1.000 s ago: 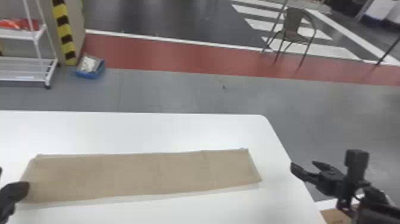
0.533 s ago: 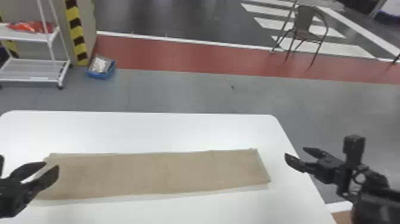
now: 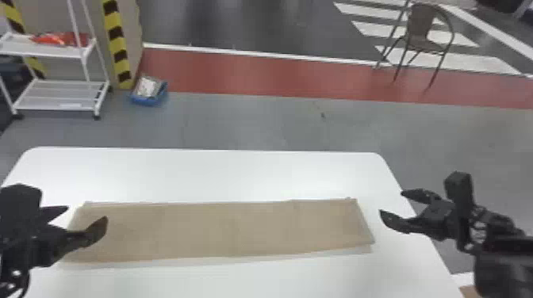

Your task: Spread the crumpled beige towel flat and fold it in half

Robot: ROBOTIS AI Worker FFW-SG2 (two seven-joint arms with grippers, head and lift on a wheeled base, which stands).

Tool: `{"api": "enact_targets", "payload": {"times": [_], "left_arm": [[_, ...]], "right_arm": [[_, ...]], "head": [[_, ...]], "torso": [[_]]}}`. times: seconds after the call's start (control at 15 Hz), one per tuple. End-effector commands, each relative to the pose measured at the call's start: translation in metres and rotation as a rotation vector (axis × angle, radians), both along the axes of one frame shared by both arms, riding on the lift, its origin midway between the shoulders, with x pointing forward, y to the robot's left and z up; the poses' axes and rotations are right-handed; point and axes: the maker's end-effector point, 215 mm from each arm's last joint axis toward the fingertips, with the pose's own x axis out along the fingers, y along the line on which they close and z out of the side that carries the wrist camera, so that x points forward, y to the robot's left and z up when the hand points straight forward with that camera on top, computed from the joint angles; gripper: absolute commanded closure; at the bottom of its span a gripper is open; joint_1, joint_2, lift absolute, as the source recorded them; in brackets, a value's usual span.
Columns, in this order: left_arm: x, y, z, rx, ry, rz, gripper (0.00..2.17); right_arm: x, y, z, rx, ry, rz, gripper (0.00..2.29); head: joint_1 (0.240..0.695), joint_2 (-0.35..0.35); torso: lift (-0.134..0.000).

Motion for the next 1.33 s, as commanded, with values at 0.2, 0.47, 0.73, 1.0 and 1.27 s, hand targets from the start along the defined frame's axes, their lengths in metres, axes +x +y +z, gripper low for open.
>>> {"api": "enact_targets", "payload": {"times": [0.2,0.47,0.73,1.0,1.27], "left_arm": [[0.014,0.002,-0.012,0.015,0.003,0.028,0.15],[0.015,0.004,-0.02,0.025,0.016,0.027,0.15],[0.004,0.01,-0.03,0.016,0.033,0.04,0.15],[0.002,0.009,-0.033,0.016,0.045,0.038,0.21],[-0.001,0.01,-0.037,0.009,0.053,0.038,0.21]], "right_arm": [[0.006,0.0,-0.011,-0.06,-0.015,0.057,0.15],[0.002,-0.005,-0.012,-0.052,-0.027,0.047,0.17],[-0.012,-0.026,-0.008,-0.039,-0.021,0.033,0.18],[-0.015,-0.034,-0.012,-0.038,-0.021,0.005,0.21],[-0.017,-0.029,-0.019,-0.021,-0.012,0.004,0.22]], "head": [[0.695,-0.195],[0.695,-0.19],[0.695,-0.204],[0.695,-0.219],[0.695,-0.225]], "torso": [[0.0],[0.0],[0.0],[0.0],[0.0]]}}
